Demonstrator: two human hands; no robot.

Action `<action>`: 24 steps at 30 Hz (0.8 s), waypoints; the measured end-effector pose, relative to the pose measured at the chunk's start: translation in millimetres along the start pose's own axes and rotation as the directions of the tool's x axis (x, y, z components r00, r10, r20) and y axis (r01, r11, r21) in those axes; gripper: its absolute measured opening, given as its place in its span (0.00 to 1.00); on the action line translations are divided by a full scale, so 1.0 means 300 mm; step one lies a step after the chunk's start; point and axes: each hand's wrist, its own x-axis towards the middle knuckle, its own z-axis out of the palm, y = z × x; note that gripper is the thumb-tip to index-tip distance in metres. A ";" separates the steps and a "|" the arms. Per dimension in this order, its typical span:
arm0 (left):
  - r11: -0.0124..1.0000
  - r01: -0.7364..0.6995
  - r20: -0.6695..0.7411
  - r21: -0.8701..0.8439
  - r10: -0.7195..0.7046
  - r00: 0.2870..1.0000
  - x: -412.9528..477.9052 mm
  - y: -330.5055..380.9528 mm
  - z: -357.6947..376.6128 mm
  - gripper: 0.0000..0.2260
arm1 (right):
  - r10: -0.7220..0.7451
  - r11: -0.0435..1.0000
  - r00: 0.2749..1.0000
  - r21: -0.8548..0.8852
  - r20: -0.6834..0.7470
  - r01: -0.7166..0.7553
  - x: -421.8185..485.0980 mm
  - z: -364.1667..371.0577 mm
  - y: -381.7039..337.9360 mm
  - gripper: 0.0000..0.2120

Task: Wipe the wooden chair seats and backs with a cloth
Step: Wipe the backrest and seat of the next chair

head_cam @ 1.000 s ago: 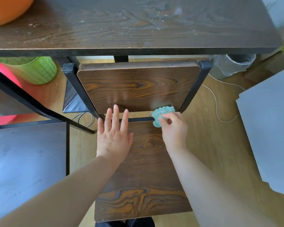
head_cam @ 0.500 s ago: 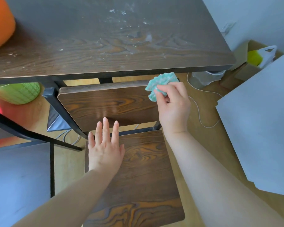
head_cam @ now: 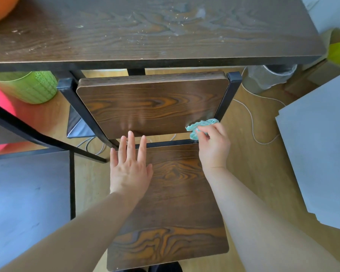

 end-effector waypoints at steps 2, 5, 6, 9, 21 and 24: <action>1.000 0.009 0.000 0.004 -0.009 1.000 -0.004 -0.004 -0.005 0.34 | 0.045 0.998 0.998 -0.039 0.047 -0.043 -0.017 0.007 0.017 0.04; 1.000 0.010 -0.014 -0.014 -0.010 1.000 -0.009 -0.003 -0.019 0.34 | 0.094 0.994 0.993 -0.060 0.073 -0.090 -0.042 -0.003 0.032 0.04; 1.000 0.007 -0.020 -0.022 -0.008 1.000 -0.013 -0.003 -0.020 0.34 | 0.104 0.993 0.993 -0.053 0.056 -0.101 -0.050 -0.014 0.032 0.04; 0.999 0.007 -0.068 -0.046 -0.010 0.998 -0.026 0.002 -0.023 0.35 | 0.087 0.996 0.996 0.005 -0.021 -0.087 -0.065 -0.071 0.001 0.05; 0.984 -0.116 -0.205 -0.132 0.087 0.975 -0.036 0.217 -0.131 0.35 | -0.069 0.979 0.964 0.171 -0.257 0.116 0.163 -0.290 -0.205 0.07; 0.968 -0.186 -0.290 -0.169 0.132 0.948 -0.021 0.292 -0.199 0.35 | -0.083 0.977 0.968 0.170 -0.236 0.125 0.189 -0.280 -0.196 0.05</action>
